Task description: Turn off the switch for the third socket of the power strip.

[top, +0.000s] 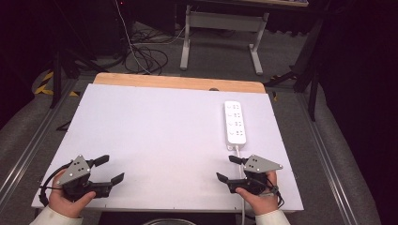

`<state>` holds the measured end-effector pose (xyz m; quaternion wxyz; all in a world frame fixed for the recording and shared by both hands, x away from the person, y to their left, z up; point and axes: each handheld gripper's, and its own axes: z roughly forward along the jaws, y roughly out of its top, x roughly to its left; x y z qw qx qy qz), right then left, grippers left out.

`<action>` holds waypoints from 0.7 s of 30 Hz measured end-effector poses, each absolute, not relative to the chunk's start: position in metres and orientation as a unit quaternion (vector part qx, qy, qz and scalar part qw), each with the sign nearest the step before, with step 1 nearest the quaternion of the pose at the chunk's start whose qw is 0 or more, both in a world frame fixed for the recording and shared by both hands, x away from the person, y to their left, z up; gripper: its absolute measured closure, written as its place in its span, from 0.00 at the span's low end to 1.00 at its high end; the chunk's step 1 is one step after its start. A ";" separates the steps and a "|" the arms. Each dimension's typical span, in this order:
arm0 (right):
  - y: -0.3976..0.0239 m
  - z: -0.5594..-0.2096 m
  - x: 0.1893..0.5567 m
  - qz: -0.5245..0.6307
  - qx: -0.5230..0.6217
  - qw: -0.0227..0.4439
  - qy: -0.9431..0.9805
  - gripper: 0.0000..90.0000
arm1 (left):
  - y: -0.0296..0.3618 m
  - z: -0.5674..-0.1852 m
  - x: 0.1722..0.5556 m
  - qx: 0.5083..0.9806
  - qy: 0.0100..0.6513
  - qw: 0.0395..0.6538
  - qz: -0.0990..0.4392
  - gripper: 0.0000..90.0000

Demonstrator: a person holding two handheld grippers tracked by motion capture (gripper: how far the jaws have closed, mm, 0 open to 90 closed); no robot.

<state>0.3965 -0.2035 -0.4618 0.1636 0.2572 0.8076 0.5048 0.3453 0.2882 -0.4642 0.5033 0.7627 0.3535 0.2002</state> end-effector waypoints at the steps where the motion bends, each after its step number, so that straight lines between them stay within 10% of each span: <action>1: -0.203 -0.462 0.396 0.505 0.258 0.164 0.808 0.26 | 0.288 -0.464 0.345 0.763 0.353 0.501 0.203 0.19; 21: -0.204 -0.452 0.395 0.498 0.243 0.176 0.814 0.28 | 0.289 -0.463 0.344 0.766 0.344 0.495 0.223 0.18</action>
